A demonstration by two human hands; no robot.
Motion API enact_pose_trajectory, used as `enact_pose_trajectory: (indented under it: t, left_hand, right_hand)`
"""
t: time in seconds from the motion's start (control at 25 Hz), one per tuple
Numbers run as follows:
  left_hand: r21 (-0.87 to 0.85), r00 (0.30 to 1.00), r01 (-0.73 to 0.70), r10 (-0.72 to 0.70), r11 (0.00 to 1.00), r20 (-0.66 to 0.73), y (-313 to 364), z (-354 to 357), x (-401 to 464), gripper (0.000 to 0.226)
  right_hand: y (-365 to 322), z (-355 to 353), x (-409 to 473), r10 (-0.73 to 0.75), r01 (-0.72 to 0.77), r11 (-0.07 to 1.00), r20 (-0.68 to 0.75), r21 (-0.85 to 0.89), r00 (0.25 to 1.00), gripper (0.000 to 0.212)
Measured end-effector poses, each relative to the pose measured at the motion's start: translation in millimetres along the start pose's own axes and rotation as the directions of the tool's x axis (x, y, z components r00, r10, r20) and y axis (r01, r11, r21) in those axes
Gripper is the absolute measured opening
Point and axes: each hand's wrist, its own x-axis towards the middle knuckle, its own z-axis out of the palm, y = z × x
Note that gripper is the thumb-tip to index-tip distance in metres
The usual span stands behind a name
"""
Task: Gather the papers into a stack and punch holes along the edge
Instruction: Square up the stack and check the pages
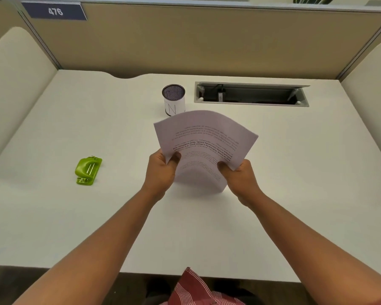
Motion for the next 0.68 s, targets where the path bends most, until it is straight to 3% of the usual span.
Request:
enact_pose_trajectory:
  t: [0.28, 0.68]
  left_hand:
    - [0.039, 1.000, 0.013, -0.012, 0.999, -0.016, -6, 2, -1, 0.027]
    - [0.065, 0.999, 0.021, -0.018, 0.998, -0.043, -11, 5, -5, 0.025]
  right_hand:
    - [9, 0, 5, 0.007, -0.007, 1.000, -0.008, -0.006, 1.000, 0.020]
    - [18, -1, 9, 0.035, -0.035, 0.999, 0.003, -0.006, 0.999, 0.023]
